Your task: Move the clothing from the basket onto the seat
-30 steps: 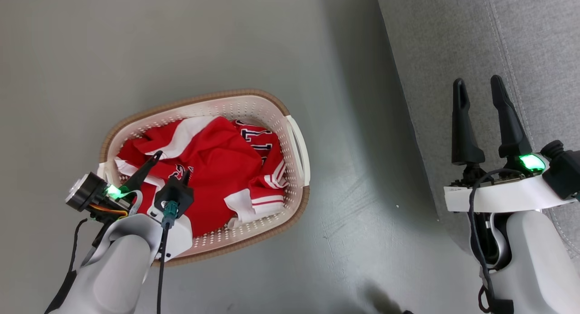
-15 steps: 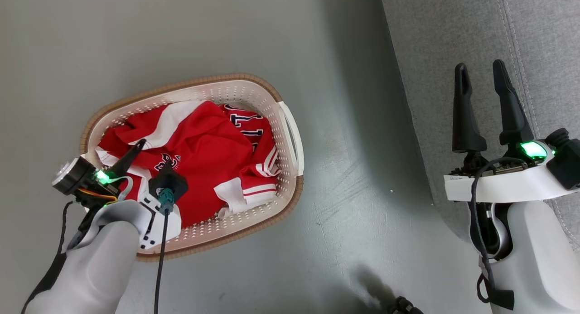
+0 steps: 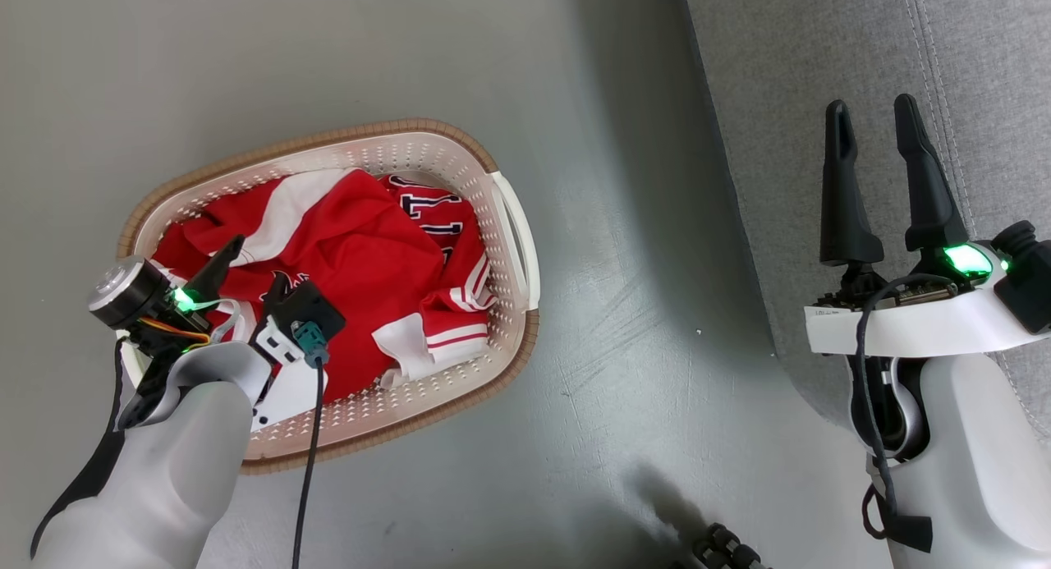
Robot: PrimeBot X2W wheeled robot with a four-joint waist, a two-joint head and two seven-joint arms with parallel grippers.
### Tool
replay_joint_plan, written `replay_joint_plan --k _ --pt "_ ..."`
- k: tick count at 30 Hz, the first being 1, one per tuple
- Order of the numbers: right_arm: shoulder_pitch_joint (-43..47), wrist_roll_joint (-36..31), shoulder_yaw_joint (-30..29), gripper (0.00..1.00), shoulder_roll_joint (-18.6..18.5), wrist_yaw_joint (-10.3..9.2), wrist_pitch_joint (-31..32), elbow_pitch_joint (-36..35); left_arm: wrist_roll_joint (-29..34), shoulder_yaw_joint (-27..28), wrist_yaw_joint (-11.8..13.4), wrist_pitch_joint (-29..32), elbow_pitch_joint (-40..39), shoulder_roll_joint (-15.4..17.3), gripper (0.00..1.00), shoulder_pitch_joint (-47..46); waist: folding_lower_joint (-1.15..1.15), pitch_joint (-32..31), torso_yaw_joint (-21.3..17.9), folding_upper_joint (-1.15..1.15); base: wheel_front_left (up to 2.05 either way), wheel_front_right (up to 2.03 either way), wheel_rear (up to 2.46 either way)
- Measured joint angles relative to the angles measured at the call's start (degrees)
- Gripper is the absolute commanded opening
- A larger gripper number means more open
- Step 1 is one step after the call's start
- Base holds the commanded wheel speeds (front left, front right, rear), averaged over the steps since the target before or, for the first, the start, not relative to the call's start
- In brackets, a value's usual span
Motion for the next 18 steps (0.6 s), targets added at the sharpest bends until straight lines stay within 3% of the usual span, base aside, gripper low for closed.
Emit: replay_joint_plan --k 12,13,14,17,18 --pt "-0.43 0.0 0.0 1.0 0.0 0.0 0.0 0.01 2.79 -2.14 1.41 3.48 3.24 -0.24 0.99 -2.41 0.0 1.28 -0.49 0.0 0.0 0.0 0.0" --pt "-0.59 0.0 -0.01 1.0 0.0 0.0 0.0 0.01 2.8 -2.18 1.54 3.91 3.38 -0.35 0.91 -2.58 0.0 1.37 -0.51 0.0 0.0 0.0 0.0" --pt "-0.68 0.0 -0.02 1.0 0.0 0.0 0.0 0.01 2.8 -2.21 1.69 4.13 3.54 -0.48 0.76 -2.66 0.0 1.47 -0.53 0.0 0.0 0.0 0.0" --pt "-0.76 0.0 -0.04 1.0 0.0 0.0 0.0 0.01 2.9 -2.32 1.9 4.42 4.07 -0.97 0.49 -3.14 0.0 1.71 -0.53 0.0 0.0 0.0 0.0" --pt "-0.76 0.0 -0.07 1.0 0.0 0.0 0.0 0.01 3.04 -2.35 1.91 4.56 4.12 -1.26 0.44 -3.38 0.0 1.77 -0.52 0.0 0.0 0.0 0.0"
